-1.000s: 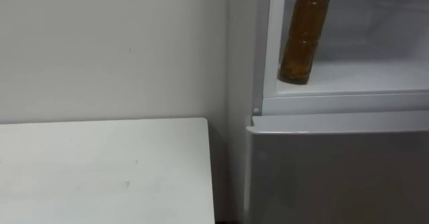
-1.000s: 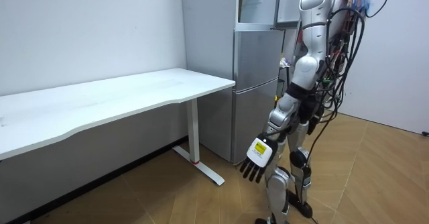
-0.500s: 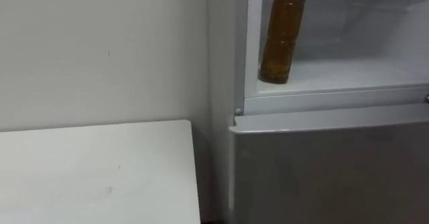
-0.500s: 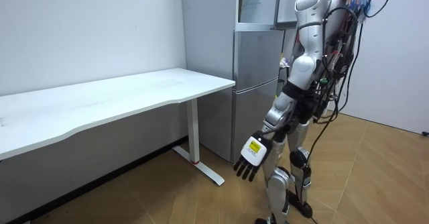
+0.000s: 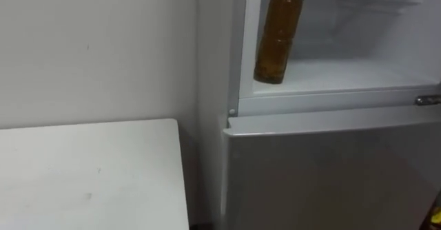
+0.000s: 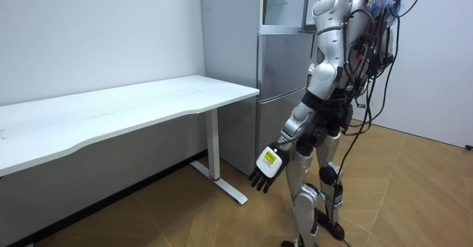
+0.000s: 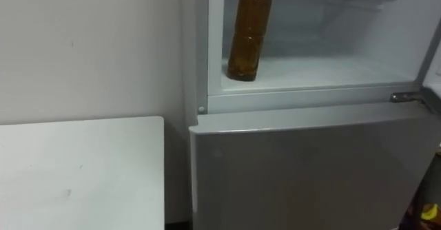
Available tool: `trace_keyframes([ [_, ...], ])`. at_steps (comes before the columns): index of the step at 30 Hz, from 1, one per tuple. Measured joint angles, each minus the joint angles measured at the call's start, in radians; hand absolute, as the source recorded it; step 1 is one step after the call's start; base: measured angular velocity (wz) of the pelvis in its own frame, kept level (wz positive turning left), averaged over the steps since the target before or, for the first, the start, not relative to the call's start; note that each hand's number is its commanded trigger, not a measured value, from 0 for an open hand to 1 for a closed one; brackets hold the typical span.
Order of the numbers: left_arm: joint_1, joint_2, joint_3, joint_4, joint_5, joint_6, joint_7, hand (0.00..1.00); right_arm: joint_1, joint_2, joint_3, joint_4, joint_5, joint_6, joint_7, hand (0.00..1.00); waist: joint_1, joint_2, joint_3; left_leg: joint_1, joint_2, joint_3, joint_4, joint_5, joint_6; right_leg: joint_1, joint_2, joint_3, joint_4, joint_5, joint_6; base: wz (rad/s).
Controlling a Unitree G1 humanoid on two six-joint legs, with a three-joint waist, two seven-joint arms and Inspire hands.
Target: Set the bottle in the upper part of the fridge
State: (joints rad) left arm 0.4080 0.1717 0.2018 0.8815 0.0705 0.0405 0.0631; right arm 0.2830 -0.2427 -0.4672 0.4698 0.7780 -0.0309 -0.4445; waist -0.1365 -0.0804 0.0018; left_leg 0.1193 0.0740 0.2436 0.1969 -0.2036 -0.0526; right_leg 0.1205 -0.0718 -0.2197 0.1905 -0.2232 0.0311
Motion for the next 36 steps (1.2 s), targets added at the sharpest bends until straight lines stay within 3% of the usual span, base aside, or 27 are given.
trace_keyframes([
  [6, 0.014, 0.005, 0.001, -0.042, 0.002, -0.029, 0.0, 0.0, 0.018, -0.015, -0.041, -0.207, -0.037, -0.044, -0.134, 0.0, 0.001, 0.001, 0.0003, -0.009, -0.001, 0.005, -0.001, 0.0, 0.0, -0.014, -0.002, 0.002, 0.013, 0.0, 0.0, -0.02],
  [9, 0.014, 0.005, 0.002, -0.039, 0.0, -0.03, 0.0, 0.0, 0.008, -0.019, -0.068, -0.267, -0.069, -0.045, -0.176, 0.0, 0.005, 0.0, -0.0009, -0.013, -0.001, 0.006, 0.0, -0.001, 0.0, -0.019, -0.002, 0.001, 0.018, 0.0, 0.0, 0.0],
  [12, 0.015, 0.005, 0.001, -0.039, 0.001, -0.03, 0.0, 0.0, 0.001, -0.051, -0.077, -0.359, -0.093, -0.046, -0.217, 0.0, 0.005, 0.011, 0.0012, -0.02, -0.001, 0.006, 0.002, -0.001, 0.0, -0.028, -0.002, 0.002, 0.024, 0.0, 0.0, 0.0],
  [19, 0.016, 0.004, 0.0, -0.034, 0.002, -0.044, 0.0, 0.0, -0.012, -0.088, -0.079, -0.522, -0.178, -0.1, -0.27, 0.0, 0.006, 0.022, 0.0032, -0.027, 0.0, 0.006, -0.001, -0.001, 0.0, -0.048, -0.002, 0.009, 0.036, -0.004, 0.0, 0.0],
  [25, 0.011, 0.004, 0.001, 0.001, 0.002, -0.063, -0.006, 0.0, -0.068, -0.091, -0.097, -0.574, -0.257, -0.104, -0.308, 0.0, 0.011, 0.018, 0.0028, -0.026, 0.0, 0.009, -0.005, 0.0, 0.0, -0.051, -0.002, 0.009, 0.038, -0.004, 0.0, 0.0],
  [28, 0.002, 0.004, 0.002, 0.025, 0.008, -0.066, -0.008, 0.0, -0.07, -0.101, -0.098, -0.632, -0.319, -0.107, -0.337, 0.0, 0.035, 0.014, 0.0029, -0.026, -0.001, 0.009, -0.008, 0.0, 0.0, -0.054, -0.002, 0.01, 0.038, -0.004, 0.0, 0.0],
  [36, 0.004, 0.004, 0.002, 0.054, 0.008, -0.07, -0.013, 0.0, -0.076, -0.103, -0.098, -0.642, -0.369, -0.08, -0.349, 0.0, 0.036, 0.002, 0.0081, -0.037, -0.002, 0.008, -0.006, 0.0, 0.0, -0.069, -0.004, 0.009, 0.057, -0.007, -0.001, 0.0],
])
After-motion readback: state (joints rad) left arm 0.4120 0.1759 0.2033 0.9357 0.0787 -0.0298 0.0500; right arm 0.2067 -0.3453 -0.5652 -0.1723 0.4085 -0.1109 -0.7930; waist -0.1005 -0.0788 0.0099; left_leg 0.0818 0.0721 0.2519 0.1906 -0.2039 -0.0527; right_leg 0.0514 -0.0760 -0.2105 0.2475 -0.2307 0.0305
